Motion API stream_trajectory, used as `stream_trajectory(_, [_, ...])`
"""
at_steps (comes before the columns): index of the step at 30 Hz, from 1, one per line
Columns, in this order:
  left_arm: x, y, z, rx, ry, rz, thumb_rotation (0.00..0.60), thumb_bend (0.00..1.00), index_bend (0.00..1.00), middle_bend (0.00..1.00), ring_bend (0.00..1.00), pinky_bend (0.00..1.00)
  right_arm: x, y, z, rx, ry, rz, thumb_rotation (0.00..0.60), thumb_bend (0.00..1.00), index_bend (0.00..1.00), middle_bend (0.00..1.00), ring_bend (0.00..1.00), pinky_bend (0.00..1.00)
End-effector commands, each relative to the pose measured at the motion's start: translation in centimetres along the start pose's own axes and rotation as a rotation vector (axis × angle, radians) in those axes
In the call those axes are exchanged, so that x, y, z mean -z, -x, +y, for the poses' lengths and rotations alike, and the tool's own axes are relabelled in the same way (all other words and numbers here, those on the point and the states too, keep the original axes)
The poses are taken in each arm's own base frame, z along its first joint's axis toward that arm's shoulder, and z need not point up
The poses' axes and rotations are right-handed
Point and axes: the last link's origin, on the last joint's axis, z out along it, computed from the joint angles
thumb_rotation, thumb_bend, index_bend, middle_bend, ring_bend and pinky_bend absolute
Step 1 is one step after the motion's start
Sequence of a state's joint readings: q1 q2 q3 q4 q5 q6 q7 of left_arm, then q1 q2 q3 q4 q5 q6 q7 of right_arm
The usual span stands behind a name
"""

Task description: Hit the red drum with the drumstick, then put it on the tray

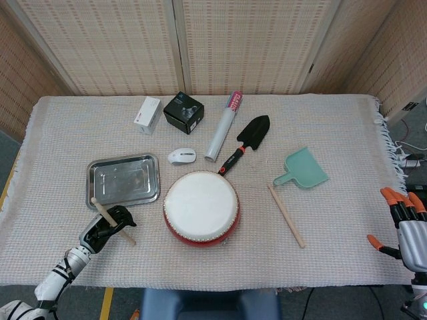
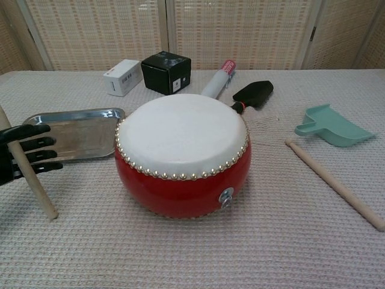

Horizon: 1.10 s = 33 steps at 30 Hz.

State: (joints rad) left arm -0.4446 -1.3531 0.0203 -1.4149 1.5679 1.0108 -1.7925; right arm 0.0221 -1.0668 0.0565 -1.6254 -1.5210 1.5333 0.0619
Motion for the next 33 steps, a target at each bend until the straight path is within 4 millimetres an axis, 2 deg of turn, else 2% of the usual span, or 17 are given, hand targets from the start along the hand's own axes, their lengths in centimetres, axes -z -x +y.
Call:
stream_trajectory(1, [-0.1,-0.1,-0.1,-0.026,0.005,0.010,0.434,0.20,0.49,0.51,0.46,0.42,0.0,0.0,0.0,0.000,0.000,0.001,0.600,0.16,0.00,0.07,0.00,0.00])
stream_trajectory(5, [0.0,0.0,-0.4,-0.066,0.012,0.020,0.430,0.20,0.58,0.60,0.54,0.50,0.1,-0.1,0.0,0.001,-0.003,0.008,0.600,0.16,0.00,0.07,0.00,0.00])
stream_trajectory(9, [0.3,0.3,-0.8,-0.117,0.016,0.024,0.435,0.20,0.63,0.64,0.58,0.52,0.1,-0.2,-0.2,0.000,-0.009,0.013,0.600,0.16,0.00,0.07,0.00,0.00])
stream_trajectory(16, [0.6,0.8,-1.8,-0.205,0.001,0.025,0.431,0.20,0.66,0.68,0.62,0.53,0.1,-0.2,-0.3,0.000,-0.019,0.020,0.600,0.16,0.00,0.07,0.00,0.00])
stream_trajectory(24, [0.4,1.2,-3.0,-0.291,-0.018,0.038,0.428,0.21,0.71,0.76,0.69,0.59,0.2,-0.3,-0.2,-0.004,-0.023,0.032,0.600,0.16,0.00,0.07,0.00,0.00])
stream_trajectory(33, [0.4,1.5,-4.2,-0.354,-0.035,0.038,0.438,0.23,0.75,0.78,0.70,0.59,0.2,-0.4,-0.2,-0.005,-0.024,0.039,0.600,0.16,0.00,0.07,0.00,0.00])
